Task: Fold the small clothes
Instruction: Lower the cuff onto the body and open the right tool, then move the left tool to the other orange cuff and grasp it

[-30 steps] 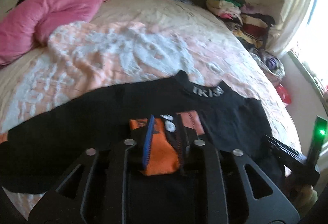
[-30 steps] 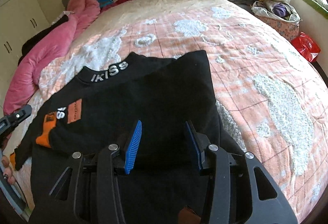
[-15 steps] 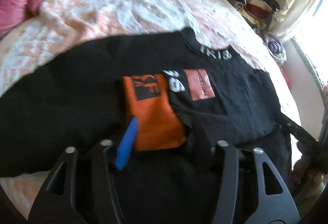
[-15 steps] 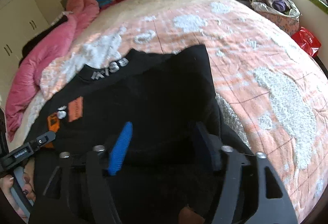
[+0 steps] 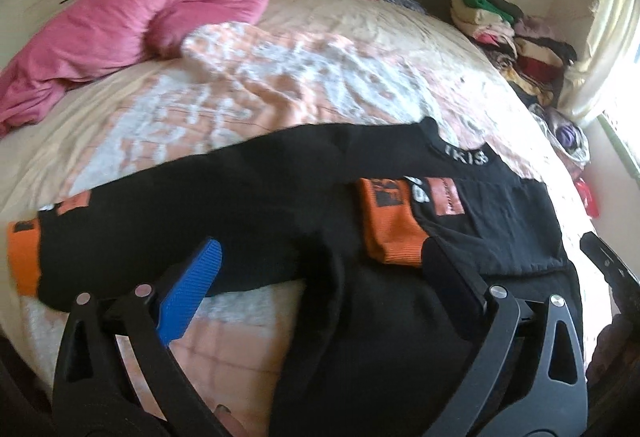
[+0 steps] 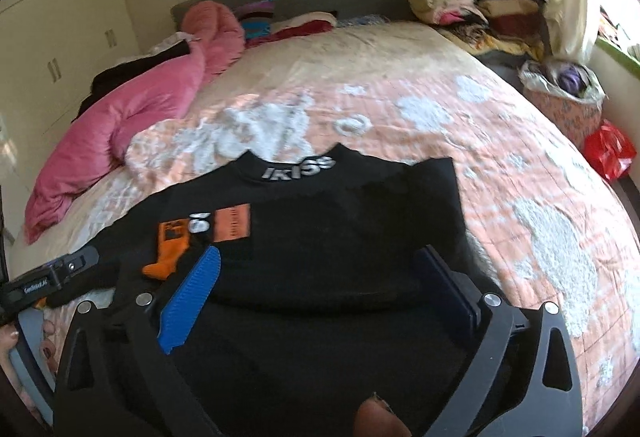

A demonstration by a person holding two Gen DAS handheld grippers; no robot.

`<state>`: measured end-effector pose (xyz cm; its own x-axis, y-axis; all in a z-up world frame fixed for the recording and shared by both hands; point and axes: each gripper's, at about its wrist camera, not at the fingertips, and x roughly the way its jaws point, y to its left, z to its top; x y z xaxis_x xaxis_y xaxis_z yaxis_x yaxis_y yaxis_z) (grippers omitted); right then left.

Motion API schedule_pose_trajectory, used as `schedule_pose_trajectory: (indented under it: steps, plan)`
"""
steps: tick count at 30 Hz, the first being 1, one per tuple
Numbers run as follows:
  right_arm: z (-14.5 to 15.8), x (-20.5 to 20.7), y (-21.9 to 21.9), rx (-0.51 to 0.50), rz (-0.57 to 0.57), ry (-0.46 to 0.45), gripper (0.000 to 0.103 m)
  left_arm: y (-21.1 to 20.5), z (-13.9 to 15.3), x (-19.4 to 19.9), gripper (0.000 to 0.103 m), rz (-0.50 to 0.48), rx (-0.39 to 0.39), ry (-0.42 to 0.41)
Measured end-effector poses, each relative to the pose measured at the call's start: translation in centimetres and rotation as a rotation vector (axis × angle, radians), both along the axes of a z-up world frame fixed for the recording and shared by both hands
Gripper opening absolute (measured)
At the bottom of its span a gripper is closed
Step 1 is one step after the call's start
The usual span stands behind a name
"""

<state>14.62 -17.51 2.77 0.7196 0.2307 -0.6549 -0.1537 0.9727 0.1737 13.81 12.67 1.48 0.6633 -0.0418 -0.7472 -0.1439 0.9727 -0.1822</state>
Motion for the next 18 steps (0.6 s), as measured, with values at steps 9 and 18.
schedule_pose_trajectory:
  steps: [9, 18]
  plan:
    - [1.6, -1.0, 5.0, -0.041, 0.11, -0.036, 0.098, 5.0, 0.6, -2.4, 0.094, 0.117, -0.006, -0.006]
    - [2.3, -1.5, 8.9, -0.06, 0.206, -0.052, 0.098, 9.6, 0.5, -4.3, 0.094, 0.235, -0.023, -0.009]
